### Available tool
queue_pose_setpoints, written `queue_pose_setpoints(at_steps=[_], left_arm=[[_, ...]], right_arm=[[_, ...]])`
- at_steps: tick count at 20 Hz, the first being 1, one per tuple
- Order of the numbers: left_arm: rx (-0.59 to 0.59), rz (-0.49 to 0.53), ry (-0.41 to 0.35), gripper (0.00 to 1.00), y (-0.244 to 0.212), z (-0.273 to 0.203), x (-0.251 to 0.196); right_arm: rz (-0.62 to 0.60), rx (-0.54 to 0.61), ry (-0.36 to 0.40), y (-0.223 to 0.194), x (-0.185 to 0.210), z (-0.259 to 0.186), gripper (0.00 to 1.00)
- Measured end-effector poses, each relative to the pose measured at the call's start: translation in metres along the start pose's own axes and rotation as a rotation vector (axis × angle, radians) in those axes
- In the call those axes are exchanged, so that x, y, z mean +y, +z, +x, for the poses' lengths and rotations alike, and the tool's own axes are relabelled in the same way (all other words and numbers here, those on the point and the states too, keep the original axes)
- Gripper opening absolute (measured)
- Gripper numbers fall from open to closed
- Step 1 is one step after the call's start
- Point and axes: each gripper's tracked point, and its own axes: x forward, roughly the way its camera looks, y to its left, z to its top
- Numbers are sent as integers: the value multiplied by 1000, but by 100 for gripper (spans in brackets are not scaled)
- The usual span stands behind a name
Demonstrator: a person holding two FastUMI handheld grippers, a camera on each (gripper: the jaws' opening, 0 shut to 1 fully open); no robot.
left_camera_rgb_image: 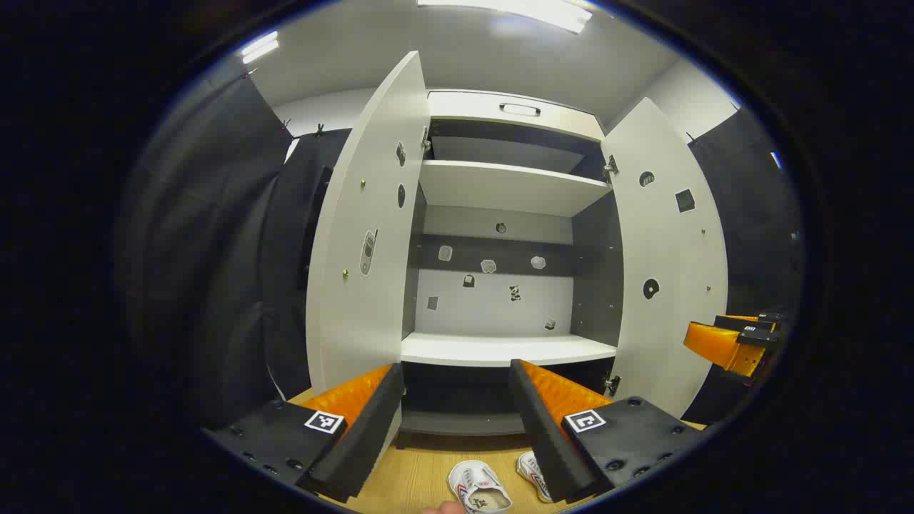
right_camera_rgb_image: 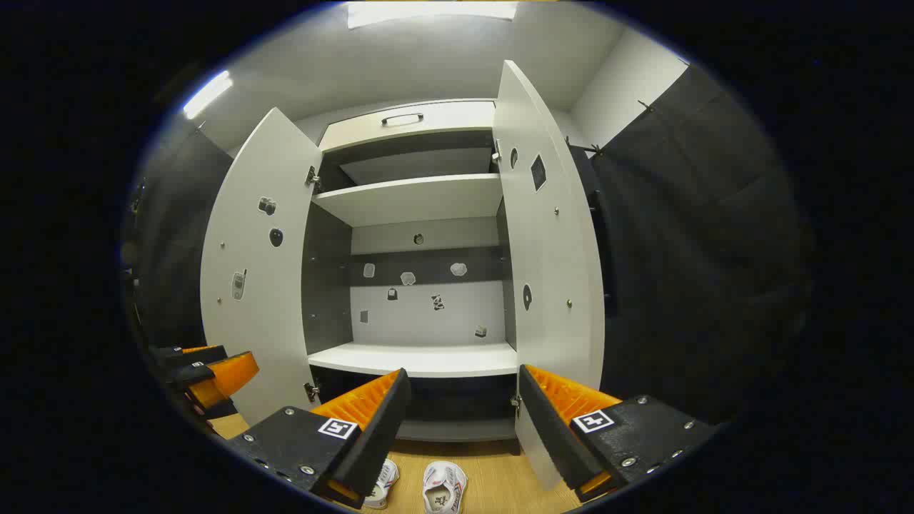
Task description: Grab one shoe with the right hand and put it into the shoe cabinet, grab the other shoe with the left hand and put it into the shoe cabinet; then close the right door with the right hand and the left door with the left hand.
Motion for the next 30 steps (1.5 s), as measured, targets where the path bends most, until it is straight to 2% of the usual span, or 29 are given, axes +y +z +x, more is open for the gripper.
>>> queue_pose_setpoints(at_steps=[26,30], left_arm=[[-1,-3,2,96,-2,3,-1],[1,-6,1,96,-2,3,-2]], right_arm=[[-16,19,9,-7,6,9,94],[-46,41,12,-23,8,16,94]])
